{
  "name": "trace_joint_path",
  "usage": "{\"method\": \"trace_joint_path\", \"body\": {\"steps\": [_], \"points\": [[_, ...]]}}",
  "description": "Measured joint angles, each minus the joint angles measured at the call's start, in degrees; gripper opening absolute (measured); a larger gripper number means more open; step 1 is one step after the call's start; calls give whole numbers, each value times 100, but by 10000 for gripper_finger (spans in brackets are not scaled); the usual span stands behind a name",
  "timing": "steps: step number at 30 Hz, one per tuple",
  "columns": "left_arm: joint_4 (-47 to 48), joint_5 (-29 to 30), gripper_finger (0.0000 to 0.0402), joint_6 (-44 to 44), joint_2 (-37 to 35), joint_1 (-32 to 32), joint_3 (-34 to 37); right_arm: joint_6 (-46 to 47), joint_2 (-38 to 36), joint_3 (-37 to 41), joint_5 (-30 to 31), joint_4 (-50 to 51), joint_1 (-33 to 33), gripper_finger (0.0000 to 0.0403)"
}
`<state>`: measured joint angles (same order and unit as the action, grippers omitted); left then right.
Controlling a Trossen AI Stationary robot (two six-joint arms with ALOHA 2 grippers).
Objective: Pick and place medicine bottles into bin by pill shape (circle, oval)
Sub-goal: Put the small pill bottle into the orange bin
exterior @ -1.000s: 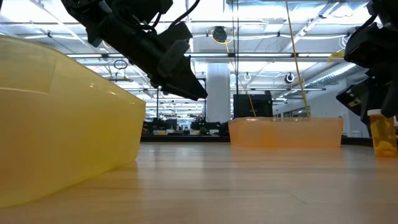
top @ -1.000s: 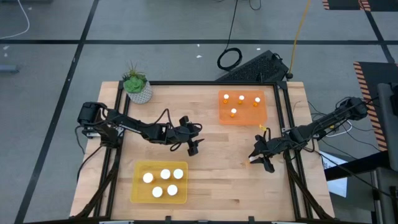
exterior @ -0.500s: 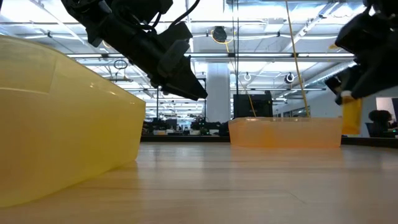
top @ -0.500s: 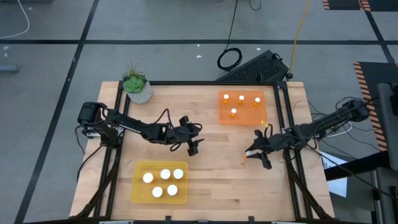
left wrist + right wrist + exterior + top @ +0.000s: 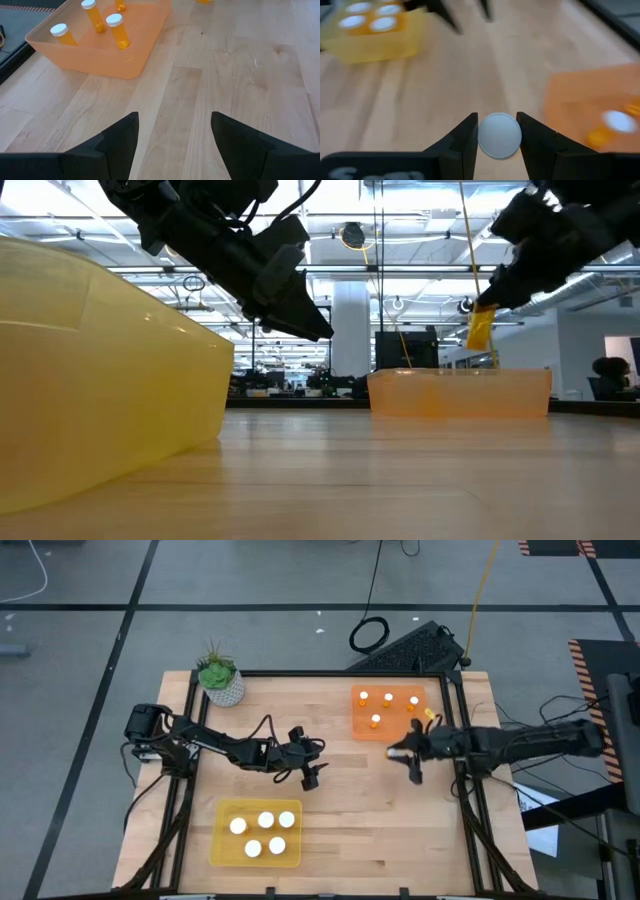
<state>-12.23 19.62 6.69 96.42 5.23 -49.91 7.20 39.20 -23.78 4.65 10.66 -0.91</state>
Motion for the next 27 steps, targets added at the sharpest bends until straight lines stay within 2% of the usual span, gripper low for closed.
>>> {"method": "trace_joint_path", "body": {"steps": [8, 13, 18, 27], "points": [[-2, -2, 250, -1, 0, 0, 0, -246, 0, -404, -84, 607, 1354, 118], [-4, 0, 250, -3, 0, 0, 0, -541, 17, -447, -432, 629, 2113, 118], [-8, -2, 250, -3, 0, 0, 0, -671, 196, -447, -486, 640, 2881, 118], [-29, -2, 250, -2, 0, 0, 0, -885, 871, -447, -493, 638, 3620, 118]]}}
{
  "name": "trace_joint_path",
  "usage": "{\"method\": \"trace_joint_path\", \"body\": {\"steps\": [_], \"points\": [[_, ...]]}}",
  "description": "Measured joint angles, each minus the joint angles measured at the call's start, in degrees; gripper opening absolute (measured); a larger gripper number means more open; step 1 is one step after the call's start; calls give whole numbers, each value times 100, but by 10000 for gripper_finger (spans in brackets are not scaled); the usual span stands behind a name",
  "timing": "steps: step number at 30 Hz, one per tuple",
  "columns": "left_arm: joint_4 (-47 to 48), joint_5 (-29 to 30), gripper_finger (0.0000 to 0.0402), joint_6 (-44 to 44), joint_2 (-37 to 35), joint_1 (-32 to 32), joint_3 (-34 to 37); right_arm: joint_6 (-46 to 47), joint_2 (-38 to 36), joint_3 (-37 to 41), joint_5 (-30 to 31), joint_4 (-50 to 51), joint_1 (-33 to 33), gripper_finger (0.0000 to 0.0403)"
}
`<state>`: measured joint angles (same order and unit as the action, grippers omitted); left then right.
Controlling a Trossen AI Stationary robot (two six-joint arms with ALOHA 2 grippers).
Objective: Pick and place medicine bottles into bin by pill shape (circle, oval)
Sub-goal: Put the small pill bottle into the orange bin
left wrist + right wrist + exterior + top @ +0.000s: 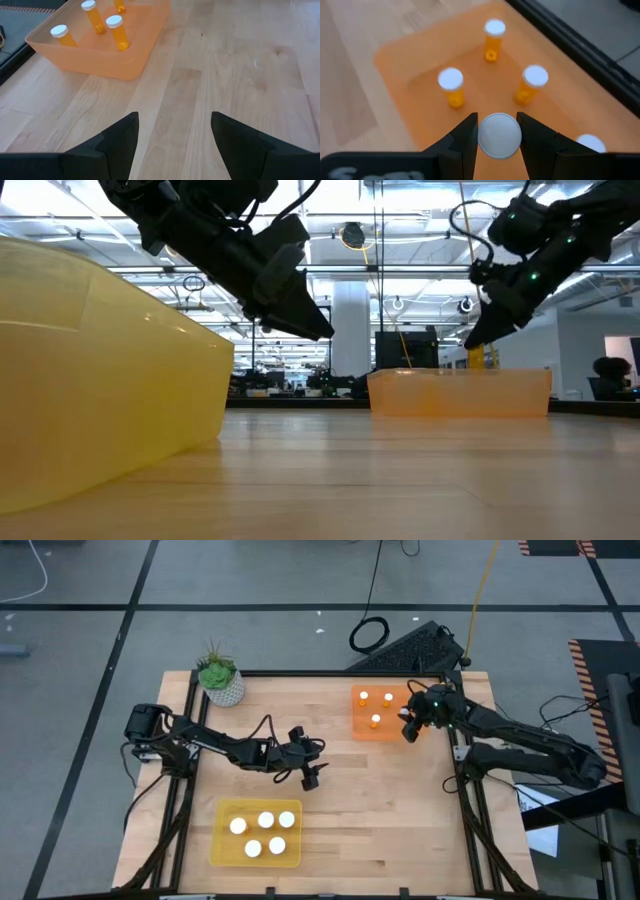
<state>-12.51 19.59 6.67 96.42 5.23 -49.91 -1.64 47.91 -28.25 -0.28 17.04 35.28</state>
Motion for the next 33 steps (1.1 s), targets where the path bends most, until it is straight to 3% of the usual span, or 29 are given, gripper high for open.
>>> {"method": "trace_joint_path", "body": {"steps": [16, 23, 33], "points": [[-103, 0, 250, -3, 0, 0, 0, 284, 926, 61, -36, -638, 70, 119], [-100, -4, 250, -3, 0, 0, 0, 492, 989, 480, -153, -1212, 73, 119], [-103, -7, 250, -14, 0, 0, 0, 560, 986, 686, -164, -1270, 73, 119]]}}
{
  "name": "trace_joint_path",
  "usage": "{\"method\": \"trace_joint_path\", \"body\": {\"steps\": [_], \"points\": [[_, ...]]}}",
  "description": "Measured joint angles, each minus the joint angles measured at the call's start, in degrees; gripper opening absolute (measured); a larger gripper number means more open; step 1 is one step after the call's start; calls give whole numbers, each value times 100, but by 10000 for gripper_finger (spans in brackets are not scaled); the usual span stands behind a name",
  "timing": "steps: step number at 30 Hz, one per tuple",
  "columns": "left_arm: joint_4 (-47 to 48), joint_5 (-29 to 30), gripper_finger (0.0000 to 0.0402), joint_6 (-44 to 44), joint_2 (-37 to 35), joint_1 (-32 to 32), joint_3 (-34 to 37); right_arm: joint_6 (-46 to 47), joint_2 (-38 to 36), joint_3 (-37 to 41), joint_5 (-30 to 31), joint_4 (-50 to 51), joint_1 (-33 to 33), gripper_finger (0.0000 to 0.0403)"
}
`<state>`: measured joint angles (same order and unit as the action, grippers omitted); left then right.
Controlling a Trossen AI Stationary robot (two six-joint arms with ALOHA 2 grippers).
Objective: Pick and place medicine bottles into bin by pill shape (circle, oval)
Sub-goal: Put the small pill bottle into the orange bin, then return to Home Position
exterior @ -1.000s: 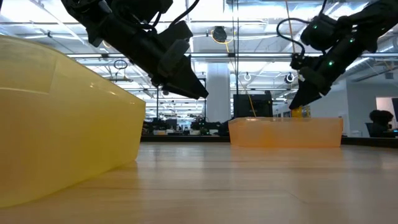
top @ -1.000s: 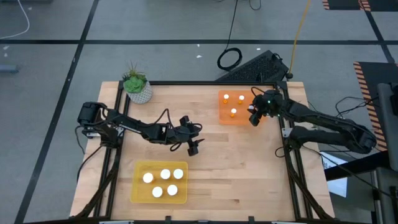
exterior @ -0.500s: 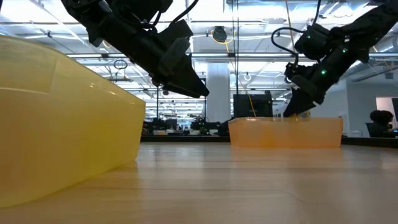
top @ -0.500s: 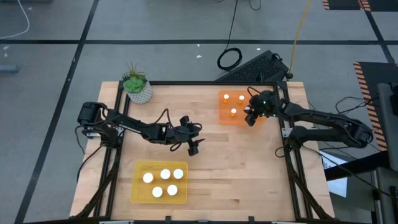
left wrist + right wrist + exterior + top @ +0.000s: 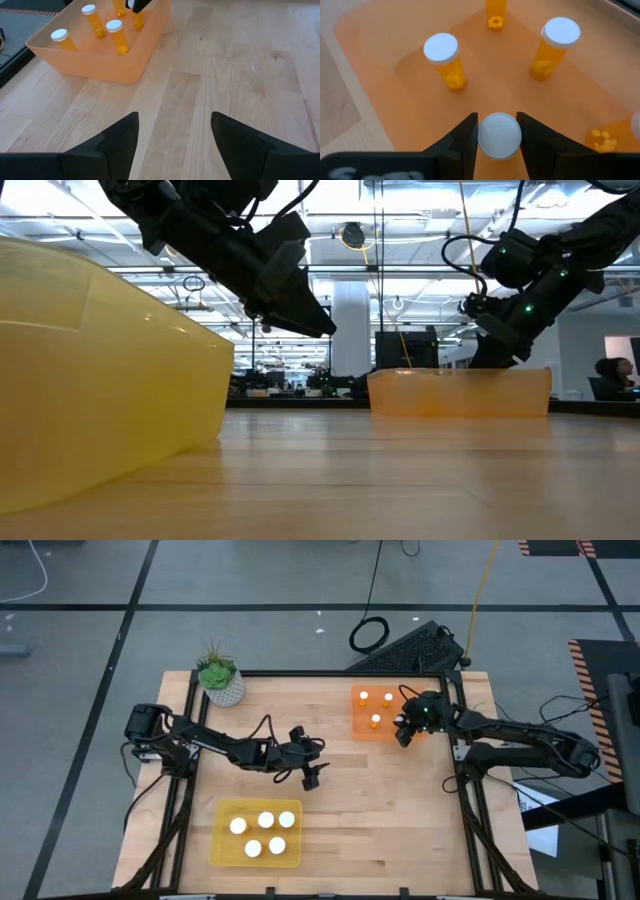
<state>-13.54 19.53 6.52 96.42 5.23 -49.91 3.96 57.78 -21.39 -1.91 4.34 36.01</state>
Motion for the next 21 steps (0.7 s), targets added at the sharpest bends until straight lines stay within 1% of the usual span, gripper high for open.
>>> {"method": "trace_joint_path", "body": {"steps": [6, 17, 21], "points": [[-2, -2, 250, 0, 0, 0, 0, 95, -4, 20, 7, -15, 0, 126], [-1, -16, 250, -11, 0, 1, 0, 95, -15, 31, 13, -254, 0, 184], [-2, -22, 250, -37, 0, 0, 0, 69, -171, 31, 13, -234, 1, 198]]}}
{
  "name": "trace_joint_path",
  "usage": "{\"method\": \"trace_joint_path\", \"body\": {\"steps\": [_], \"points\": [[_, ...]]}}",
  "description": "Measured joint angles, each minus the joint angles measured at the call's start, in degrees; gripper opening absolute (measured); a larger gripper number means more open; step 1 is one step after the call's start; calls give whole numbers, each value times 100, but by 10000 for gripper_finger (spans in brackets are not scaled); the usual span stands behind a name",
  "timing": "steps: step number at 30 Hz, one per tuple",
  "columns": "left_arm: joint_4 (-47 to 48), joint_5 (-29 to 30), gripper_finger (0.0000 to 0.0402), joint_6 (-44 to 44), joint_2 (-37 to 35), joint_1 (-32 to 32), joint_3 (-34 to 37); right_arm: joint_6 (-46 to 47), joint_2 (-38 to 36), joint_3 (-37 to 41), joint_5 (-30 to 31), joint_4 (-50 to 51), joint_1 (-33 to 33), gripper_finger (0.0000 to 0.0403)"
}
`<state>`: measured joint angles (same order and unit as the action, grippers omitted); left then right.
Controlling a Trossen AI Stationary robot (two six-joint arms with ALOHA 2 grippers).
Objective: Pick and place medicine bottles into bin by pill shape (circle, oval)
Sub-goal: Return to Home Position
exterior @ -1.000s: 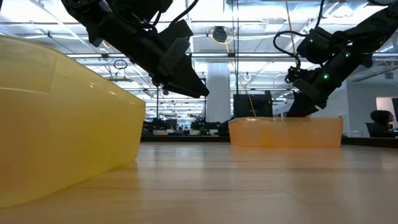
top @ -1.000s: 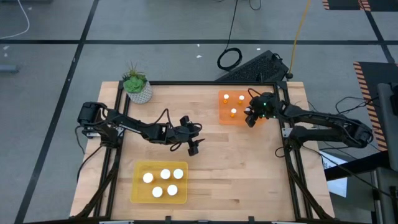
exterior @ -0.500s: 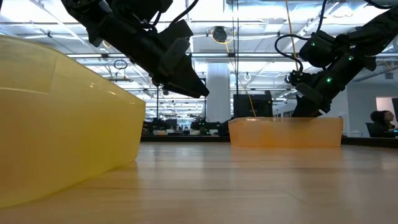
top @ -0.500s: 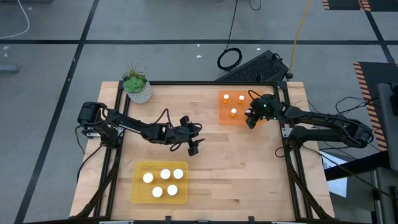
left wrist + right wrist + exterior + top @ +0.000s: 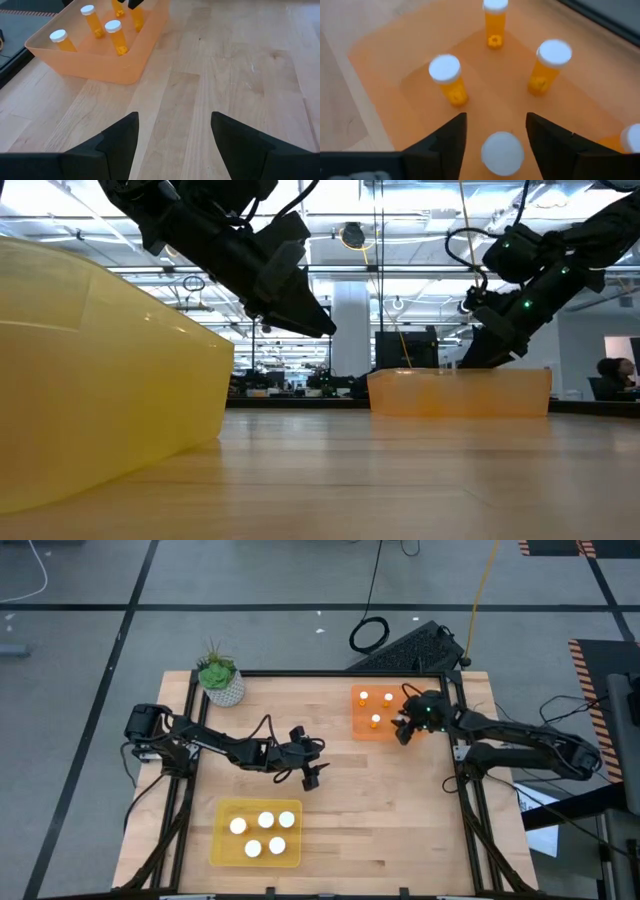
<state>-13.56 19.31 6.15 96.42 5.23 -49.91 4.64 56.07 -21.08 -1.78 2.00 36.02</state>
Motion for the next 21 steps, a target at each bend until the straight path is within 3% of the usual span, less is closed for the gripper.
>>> {"method": "trace_joint_path", "body": {"steps": [3, 11, 17, 21], "points": [[-5, 61, 250, -49, -27, -13, 0, -3, -298, 1, -33, 41, -14, 205], [23, 316, 250, -317, -473, -39, -4, -254, -1405, 0, -874, 724, -32, 198], [234, 340, 250, -585, -903, -111, 0, -570, -2138, -2, -898, 1081, -362, 174], [546, 750, 250, -570, -1098, -160, -2, -607, -2561, -2, -886, 1194, -699, 150]]}}
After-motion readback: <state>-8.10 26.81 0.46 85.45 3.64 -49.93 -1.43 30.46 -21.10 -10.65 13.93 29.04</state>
